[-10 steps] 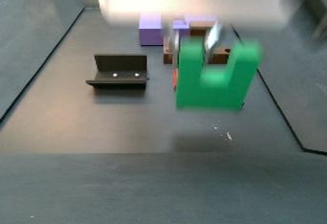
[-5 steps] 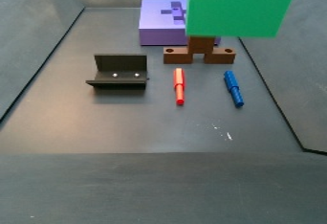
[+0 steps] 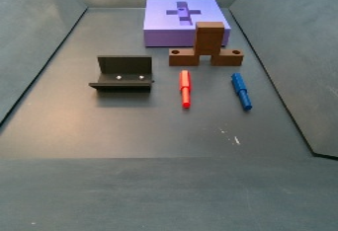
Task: Pick up the green object. Move up. Move to above the board. Insert the green object.
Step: Move to above the board.
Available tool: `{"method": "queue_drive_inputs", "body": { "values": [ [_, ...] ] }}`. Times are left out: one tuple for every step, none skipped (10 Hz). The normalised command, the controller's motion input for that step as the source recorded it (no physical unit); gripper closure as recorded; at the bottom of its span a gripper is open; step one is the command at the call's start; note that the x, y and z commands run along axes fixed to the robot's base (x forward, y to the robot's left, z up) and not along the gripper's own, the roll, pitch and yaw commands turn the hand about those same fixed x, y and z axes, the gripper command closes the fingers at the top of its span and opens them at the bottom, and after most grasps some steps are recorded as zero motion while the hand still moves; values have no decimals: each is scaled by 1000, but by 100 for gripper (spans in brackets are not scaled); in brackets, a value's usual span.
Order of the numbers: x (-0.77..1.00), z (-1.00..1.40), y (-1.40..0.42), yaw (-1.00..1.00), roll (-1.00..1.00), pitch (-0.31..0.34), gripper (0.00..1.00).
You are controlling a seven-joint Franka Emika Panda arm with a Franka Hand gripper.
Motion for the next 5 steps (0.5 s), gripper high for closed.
{"method": "queue_drive_inputs", "body": {
  "values": [
    [-22, 146, -1400, 19, 45, 31, 100],
    [-22, 148, -1400, 11, 22, 28, 100],
    [-23, 150, -1400, 6, 10, 15, 100],
    [-24, 158, -1400, 7, -10, 15, 100],
    [-20, 169, -1400, 4, 5, 32, 100]
  ]
}}
